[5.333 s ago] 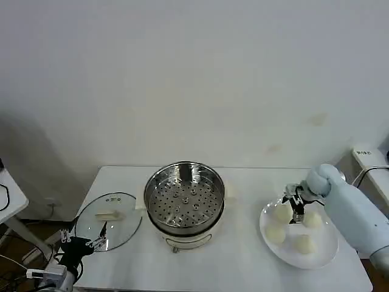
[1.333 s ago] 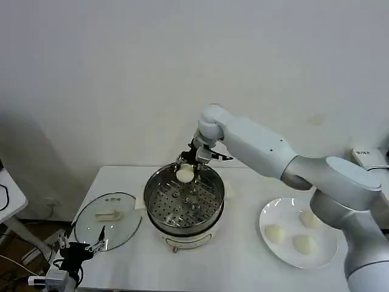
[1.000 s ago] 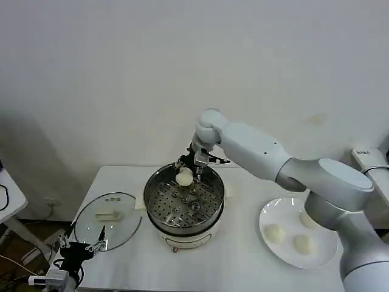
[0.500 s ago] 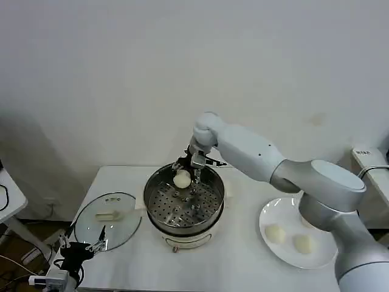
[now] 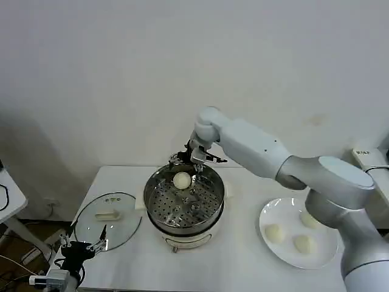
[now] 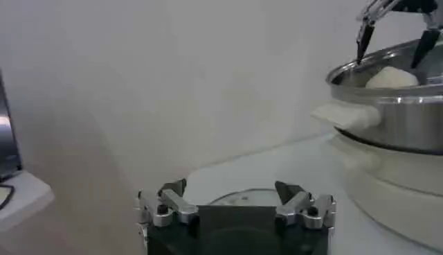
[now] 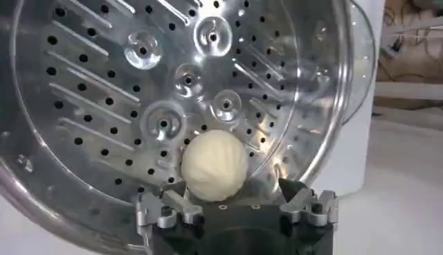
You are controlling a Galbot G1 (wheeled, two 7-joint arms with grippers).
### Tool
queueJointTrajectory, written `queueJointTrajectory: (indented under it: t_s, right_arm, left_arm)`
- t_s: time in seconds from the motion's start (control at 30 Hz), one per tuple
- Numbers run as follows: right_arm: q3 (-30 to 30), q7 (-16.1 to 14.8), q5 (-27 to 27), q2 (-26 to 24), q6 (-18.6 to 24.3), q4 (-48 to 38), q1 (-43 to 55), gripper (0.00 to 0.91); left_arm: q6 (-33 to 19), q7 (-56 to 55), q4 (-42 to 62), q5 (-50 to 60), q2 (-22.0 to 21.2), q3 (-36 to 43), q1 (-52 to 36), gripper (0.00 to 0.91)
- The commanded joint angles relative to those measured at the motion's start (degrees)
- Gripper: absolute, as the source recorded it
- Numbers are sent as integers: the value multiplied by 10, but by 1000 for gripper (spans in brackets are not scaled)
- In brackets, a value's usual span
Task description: Take steamed baozi put them in steamer then cover it.
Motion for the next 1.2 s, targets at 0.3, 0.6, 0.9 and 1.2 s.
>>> queueJointTrajectory:
  t_s: [0.3, 0.6, 0.9, 1.2]
  right_arm:
    - [-2, 27, 197, -193, -212, 216, 71, 907]
    - [2, 29, 270, -305, -316, 273, 67, 907]
    - [-13, -40, 294, -425, -515, 359, 72, 907]
    - [-56, -83, 283, -496, -581, 396, 62, 907]
  left_arm:
    - [5, 5, -36, 0, 2, 11, 9, 907]
    - [6, 6, -47, -1, 11, 23, 20, 907]
    - [6, 5, -48, -4, 19, 34, 18, 907]
    - [8, 2, -58, -7, 21, 35, 21, 907]
